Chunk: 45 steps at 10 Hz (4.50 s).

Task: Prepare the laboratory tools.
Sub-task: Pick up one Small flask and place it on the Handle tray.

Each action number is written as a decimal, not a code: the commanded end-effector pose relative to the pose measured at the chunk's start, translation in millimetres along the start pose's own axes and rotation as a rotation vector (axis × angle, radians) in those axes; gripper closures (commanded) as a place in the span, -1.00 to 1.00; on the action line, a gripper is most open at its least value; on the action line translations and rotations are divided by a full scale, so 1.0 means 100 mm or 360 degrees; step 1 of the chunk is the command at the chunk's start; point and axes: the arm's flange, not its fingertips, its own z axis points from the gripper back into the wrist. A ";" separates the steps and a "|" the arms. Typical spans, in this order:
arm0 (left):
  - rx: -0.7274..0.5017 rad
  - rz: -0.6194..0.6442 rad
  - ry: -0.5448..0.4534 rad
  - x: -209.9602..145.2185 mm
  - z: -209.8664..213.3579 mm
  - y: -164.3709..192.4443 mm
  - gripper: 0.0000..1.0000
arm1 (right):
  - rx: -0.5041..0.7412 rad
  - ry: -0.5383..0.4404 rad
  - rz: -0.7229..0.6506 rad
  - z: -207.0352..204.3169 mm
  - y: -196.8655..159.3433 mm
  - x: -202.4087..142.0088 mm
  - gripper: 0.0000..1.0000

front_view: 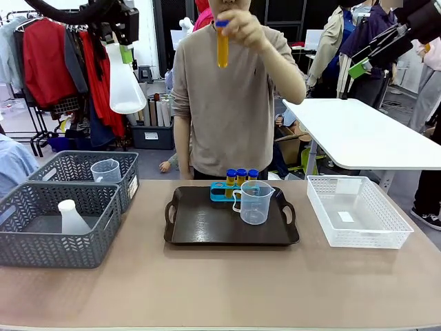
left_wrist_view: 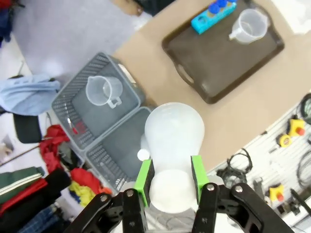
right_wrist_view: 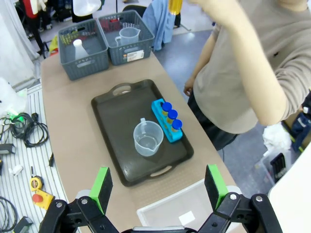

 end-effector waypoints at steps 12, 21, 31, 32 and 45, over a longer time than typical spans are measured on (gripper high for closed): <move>-0.0176 -0.0254 0.0072 0.29 -0.57 0.00 1.00 | 0.0007 -0.0016 0.0008 0.01 0.00 0.01 -1.00; -0.0160 -0.0256 0.0077 0.33 -0.58 0.00 1.00 | 0.0007 -0.0016 0.0008 0.01 0.00 0.01 -1.00; -0.0280 -0.0512 0.0309 0.94 -1.65 -0.35 1.00 | 0.0007 -0.0016 0.0008 0.01 0.00 0.01 -1.00; -0.0308 -0.0513 0.0305 0.99 -1.81 -0.38 1.00 | 0.0007 -0.0016 0.0008 0.01 0.00 0.01 -1.00; -0.0369 -0.0572 0.0135 1.28 -2.53 -0.71 1.00 | 0.0007 -0.0016 0.0008 0.01 0.00 0.01 -1.00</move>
